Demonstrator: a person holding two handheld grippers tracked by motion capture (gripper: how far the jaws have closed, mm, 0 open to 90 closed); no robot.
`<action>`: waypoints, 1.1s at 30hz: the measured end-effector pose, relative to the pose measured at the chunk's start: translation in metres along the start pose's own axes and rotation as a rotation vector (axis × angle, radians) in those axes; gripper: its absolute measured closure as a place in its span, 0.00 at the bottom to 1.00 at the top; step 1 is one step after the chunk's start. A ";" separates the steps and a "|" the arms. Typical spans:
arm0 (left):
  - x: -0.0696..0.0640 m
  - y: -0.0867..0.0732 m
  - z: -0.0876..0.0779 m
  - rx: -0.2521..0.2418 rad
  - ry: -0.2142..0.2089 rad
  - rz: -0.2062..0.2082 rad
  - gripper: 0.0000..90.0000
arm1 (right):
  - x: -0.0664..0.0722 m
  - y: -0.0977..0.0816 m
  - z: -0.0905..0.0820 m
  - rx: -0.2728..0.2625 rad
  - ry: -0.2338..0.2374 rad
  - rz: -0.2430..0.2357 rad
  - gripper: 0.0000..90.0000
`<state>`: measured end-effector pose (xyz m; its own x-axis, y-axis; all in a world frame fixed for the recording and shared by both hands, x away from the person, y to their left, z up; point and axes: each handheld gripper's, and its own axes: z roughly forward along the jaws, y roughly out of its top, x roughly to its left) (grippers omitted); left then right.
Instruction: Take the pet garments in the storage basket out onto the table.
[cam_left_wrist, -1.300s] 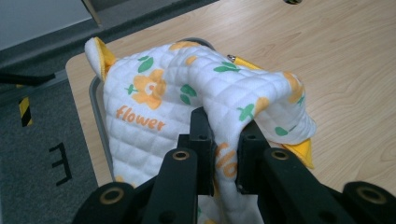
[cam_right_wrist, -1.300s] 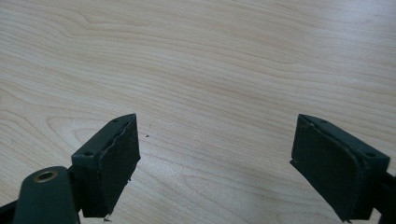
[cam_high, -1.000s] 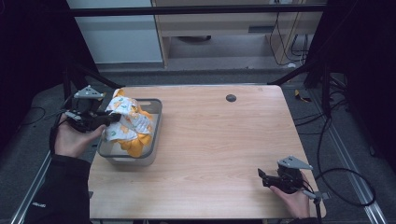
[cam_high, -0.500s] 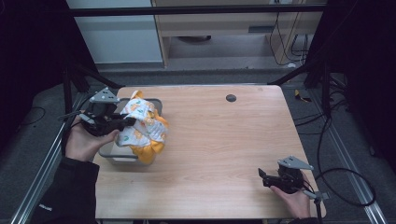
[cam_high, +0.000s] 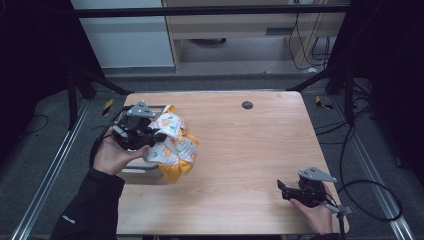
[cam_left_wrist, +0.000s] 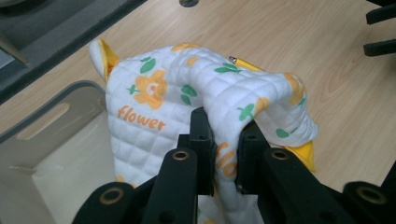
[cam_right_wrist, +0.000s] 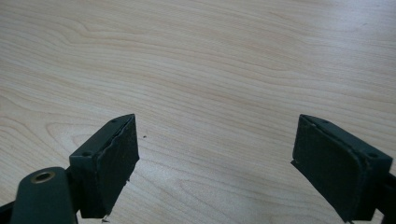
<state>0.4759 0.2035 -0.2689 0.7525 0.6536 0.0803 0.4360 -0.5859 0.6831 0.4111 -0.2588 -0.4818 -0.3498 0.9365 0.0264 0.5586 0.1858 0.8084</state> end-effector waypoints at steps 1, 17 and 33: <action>-0.002 0.001 0.003 0.002 -0.003 0.004 0.89 | 0.000 0.000 0.000 0.000 0.000 0.000 0.16; -0.027 0.016 0.044 0.062 -0.076 0.081 0.89 | -0.002 -0.001 0.000 -0.007 -0.011 -0.009 0.15; -0.041 0.018 0.082 0.121 -0.125 0.128 0.89 | -0.002 -0.001 0.000 -0.002 -0.012 -0.013 0.15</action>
<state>0.4939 0.1267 -0.3195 0.8575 0.5103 0.0652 0.3833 -0.7182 0.5808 0.4113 -0.2611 -0.4824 -0.3483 0.9374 0.0089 0.5525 0.1976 0.8098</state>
